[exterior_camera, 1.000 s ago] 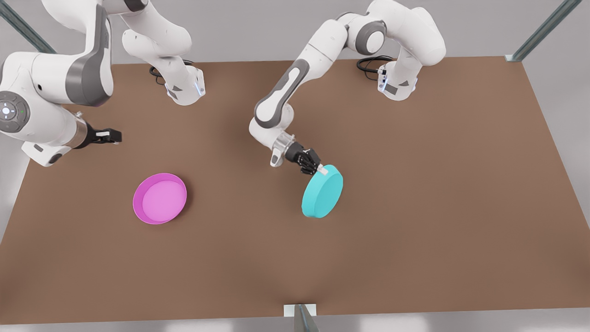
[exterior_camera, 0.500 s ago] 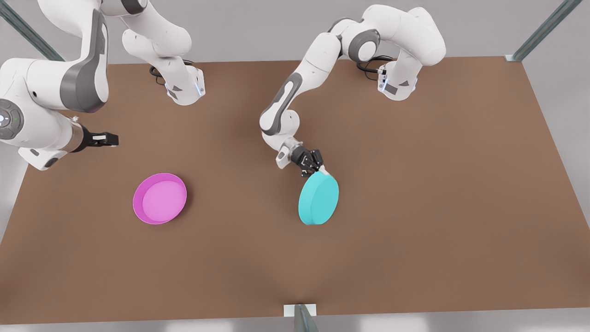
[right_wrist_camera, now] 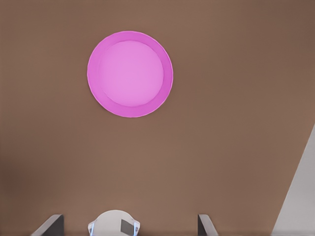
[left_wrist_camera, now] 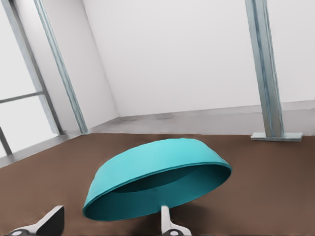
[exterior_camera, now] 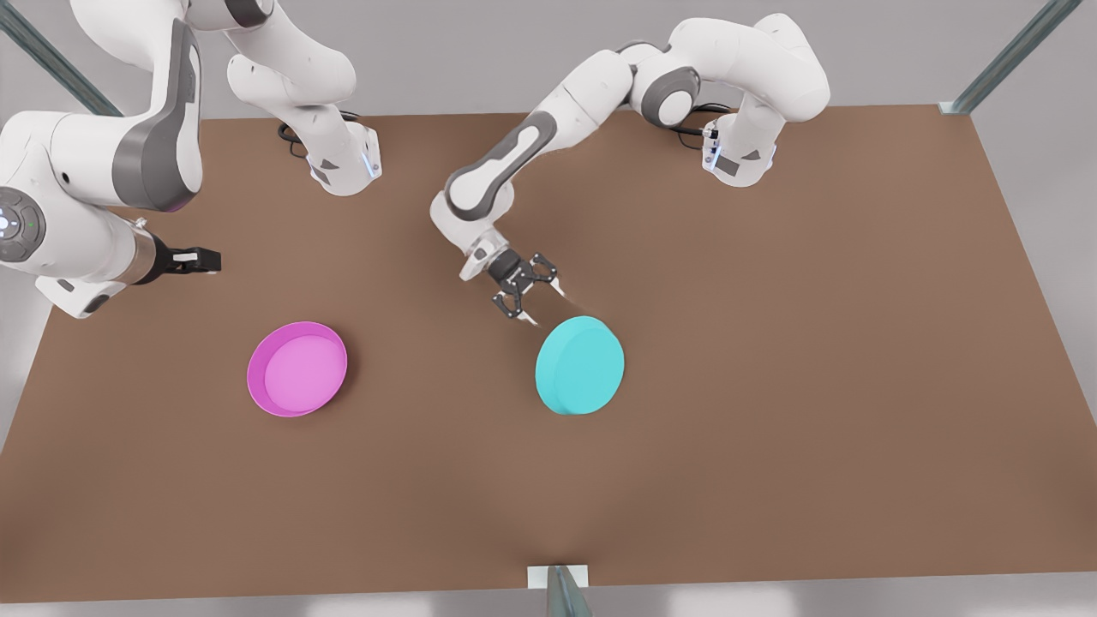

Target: Flip the blue plate over with the left arm, and stack the pink plate on top of the blue plate with the right arm

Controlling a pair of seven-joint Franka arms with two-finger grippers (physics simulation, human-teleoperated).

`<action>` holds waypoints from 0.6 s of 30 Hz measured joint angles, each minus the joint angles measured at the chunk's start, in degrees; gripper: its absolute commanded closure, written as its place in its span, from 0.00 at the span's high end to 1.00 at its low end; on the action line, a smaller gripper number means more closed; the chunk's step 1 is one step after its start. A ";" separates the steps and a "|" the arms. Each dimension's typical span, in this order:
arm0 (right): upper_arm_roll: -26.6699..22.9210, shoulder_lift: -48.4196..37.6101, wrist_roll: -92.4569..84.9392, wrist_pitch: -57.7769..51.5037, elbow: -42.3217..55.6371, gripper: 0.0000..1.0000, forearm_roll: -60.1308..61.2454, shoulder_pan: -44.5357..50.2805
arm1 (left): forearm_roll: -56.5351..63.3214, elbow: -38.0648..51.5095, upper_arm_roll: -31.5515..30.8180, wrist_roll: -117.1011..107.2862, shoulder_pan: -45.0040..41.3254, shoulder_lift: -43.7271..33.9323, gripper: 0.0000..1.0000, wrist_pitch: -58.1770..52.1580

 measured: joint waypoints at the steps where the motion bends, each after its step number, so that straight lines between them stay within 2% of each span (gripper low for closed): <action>1: 0.00 0.00 0.00 0.35 -1.18 1.00 0.32 -0.99 | -6.45 1.60 -0.29 -0.35 1.55 -2.32 1.00 0.55; 4: -0.02 0.04 -0.08 3.34 -7.70 1.00 0.88 -6.03 | -31.65 2.84 0.15 2.86 16.81 -22.11 1.00 -1.69; 6: -0.09 2.08 -0.17 6.33 -10.58 1.00 0.99 -10.62 | -42.30 3.07 0.46 8.50 30.18 -30.57 1.00 -6.97; 8: -0.13 5.33 -0.32 9.79 -11.45 1.00 1.05 -13.84 | -47.59 3.08 1.45 16.14 42.08 -34.71 1.00 -11.88; 10: -0.10 9.31 -0.44 14.00 -11.75 1.00 1.10 -14.62 | -50.03 2.90 7.62 24.79 47.29 -35.72 1.00 -15.28; 11: -0.07 11.52 -0.47 16.31 -11.79 1.00 1.14 -14.58 | -51.15 1.87 8.46 29.03 50.95 -36.37 1.00 -16.42; 12: -0.04 13.79 -0.50 18.73 -11.82 1.00 1.21 -14.75 | -51.17 -1.74 1.84 32.98 58.89 -38.84 1.00 -16.46; 13: -0.04 15.64 -0.53 21.02 -11.81 1.00 1.44 -15.09 | -48.36 -6.88 -10.01 36.65 67.62 -41.71 1.00 -15.64; 14: 0.00 17.04 -0.54 23.09 -11.82 1.00 1.75 -15.18 | -46.20 -16.67 -17.35 40.15 72.47 -47.29 1.00 -12.80; 16: 0.05 18.75 -0.57 26.41 -11.85 1.00 2.76 -15.15 | -45.41 -27.42 -23.04 46.84 77.21 -53.32 1.00 -7.51; 18: 0.09 20.64 -0.59 28.87 -11.85 1.00 4.14 -15.18 | -45.19 -27.72 -24.54 53.24 78.45 -54.87 1.00 -5.94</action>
